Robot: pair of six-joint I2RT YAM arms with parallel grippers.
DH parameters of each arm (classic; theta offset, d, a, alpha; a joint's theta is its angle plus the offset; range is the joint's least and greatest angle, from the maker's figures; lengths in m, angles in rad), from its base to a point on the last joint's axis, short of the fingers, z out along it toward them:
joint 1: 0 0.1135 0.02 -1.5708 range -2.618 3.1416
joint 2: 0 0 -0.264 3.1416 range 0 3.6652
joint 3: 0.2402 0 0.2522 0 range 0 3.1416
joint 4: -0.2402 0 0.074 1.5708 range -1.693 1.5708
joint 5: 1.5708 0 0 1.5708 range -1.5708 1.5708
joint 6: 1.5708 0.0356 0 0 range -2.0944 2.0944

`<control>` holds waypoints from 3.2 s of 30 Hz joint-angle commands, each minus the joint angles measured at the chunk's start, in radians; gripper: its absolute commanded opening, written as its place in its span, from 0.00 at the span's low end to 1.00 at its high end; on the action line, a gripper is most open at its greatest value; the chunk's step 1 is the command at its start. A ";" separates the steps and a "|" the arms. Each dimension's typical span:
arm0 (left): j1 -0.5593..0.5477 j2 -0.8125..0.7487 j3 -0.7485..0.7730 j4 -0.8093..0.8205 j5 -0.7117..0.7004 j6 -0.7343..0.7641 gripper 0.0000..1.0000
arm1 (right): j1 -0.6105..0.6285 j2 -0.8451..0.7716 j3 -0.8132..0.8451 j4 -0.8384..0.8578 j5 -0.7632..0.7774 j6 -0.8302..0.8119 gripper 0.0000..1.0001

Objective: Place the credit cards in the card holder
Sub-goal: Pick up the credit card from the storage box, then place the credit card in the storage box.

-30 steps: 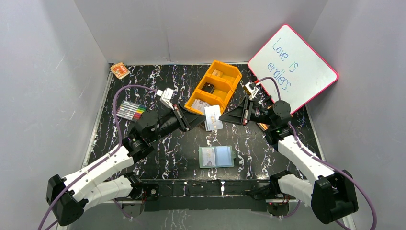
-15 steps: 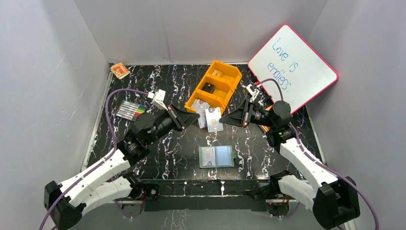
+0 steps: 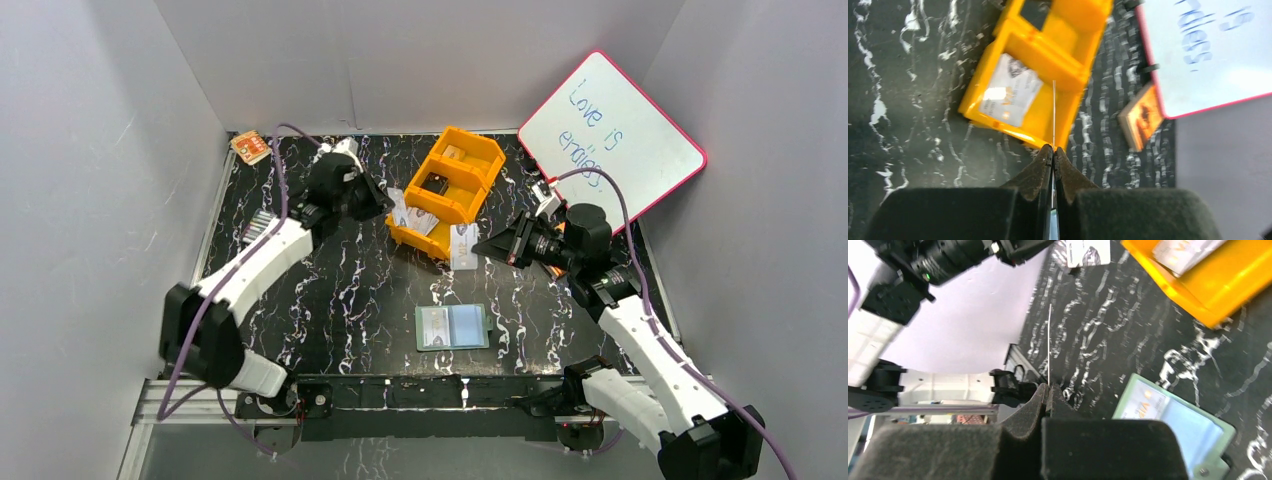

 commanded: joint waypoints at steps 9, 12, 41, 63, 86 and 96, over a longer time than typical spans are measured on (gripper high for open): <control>0.102 0.475 0.464 -0.308 0.263 0.336 0.00 | -0.007 -0.058 0.020 -0.234 0.163 -0.175 0.00; 0.105 0.553 0.563 -0.349 0.296 0.390 0.00 | -0.006 -0.059 0.007 -0.231 0.165 -0.179 0.00; 0.118 0.604 0.688 -0.465 0.321 0.482 0.00 | 0.011 -0.060 -0.011 -0.226 0.193 -0.219 0.00; 0.122 0.788 0.809 -0.569 0.205 0.449 0.01 | 0.012 -0.073 -0.013 -0.256 0.203 -0.221 0.00; 0.123 0.623 0.805 -0.549 0.081 0.400 0.61 | 0.012 -0.090 -0.004 -0.288 0.219 -0.228 0.00; 0.116 0.291 0.563 -0.471 0.074 0.322 0.74 | 0.014 -0.074 -0.033 -0.343 0.161 -0.257 0.00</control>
